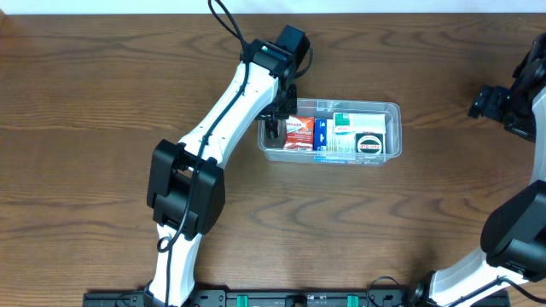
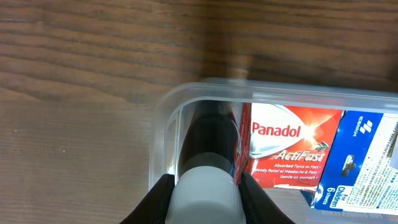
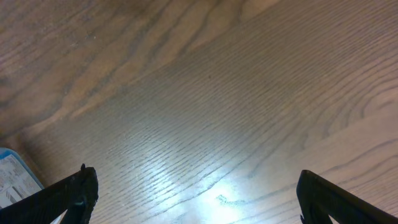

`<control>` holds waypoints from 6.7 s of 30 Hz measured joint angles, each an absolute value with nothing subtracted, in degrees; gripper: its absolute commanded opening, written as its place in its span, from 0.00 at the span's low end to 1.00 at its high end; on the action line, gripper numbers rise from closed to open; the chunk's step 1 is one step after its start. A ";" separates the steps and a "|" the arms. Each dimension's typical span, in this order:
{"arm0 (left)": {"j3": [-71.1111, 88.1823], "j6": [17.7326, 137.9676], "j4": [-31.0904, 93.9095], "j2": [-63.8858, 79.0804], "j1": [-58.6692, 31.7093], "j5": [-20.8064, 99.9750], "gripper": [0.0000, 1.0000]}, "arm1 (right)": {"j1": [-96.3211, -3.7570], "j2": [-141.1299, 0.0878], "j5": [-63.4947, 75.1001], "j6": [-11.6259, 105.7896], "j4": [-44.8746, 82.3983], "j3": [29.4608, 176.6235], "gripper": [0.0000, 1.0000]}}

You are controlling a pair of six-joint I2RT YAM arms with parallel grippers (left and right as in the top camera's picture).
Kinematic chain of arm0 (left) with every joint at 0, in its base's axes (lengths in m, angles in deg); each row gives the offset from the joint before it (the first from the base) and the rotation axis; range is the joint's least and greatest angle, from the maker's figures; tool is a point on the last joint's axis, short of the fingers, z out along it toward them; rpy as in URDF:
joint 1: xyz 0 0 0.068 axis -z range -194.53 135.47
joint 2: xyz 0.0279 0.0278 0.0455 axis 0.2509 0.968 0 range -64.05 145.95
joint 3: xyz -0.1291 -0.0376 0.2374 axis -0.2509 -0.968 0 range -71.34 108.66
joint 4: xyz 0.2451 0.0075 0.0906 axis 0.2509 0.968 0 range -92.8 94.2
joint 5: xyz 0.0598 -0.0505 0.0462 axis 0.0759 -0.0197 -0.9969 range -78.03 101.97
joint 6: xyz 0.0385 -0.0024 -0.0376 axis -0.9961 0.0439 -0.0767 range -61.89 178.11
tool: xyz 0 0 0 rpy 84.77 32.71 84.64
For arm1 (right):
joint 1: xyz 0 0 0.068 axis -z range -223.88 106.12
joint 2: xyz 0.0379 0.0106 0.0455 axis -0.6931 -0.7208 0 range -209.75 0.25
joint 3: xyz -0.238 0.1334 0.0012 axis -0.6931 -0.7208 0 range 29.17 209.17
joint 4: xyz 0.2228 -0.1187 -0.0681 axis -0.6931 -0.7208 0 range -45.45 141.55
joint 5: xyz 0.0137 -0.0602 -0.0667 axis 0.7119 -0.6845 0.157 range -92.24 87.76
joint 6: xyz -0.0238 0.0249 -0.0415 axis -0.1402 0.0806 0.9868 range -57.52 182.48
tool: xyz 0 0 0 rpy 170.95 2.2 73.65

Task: Pack container

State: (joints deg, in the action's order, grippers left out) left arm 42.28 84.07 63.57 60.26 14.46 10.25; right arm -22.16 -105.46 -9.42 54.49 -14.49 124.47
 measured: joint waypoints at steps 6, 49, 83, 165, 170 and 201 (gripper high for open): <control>42.28 84.07 63.57 60.26 14.90 10.25 0.24 | -22.16 -105.46 -9.42 54.49 -14.49 124.47 0.99; 42.28 83.98 63.77 60.26 15.32 10.25 0.51 | -22.18 -105.46 -9.42 54.49 -14.49 124.47 0.99; 42.28 67.28 60.49 55.13 23.49 3.13 0.06 | -22.18 -105.46 -9.42 54.49 -14.49 124.47 0.99; 36.88 15.66 60.67 64.70 24.52 -3.17 0.06 | -22.18 -105.46 -9.42 54.49 -14.49 124.47 0.99; 36.88 15.68 60.64 64.70 24.52 -3.28 0.06 | -22.16 -105.46 -9.42 54.49 -14.49 124.47 0.99; 46.35 60.64 52.80 42.86 -0.22 4.83 0.76 | -22.18 -105.46 -9.42 54.49 -14.49 124.47 0.99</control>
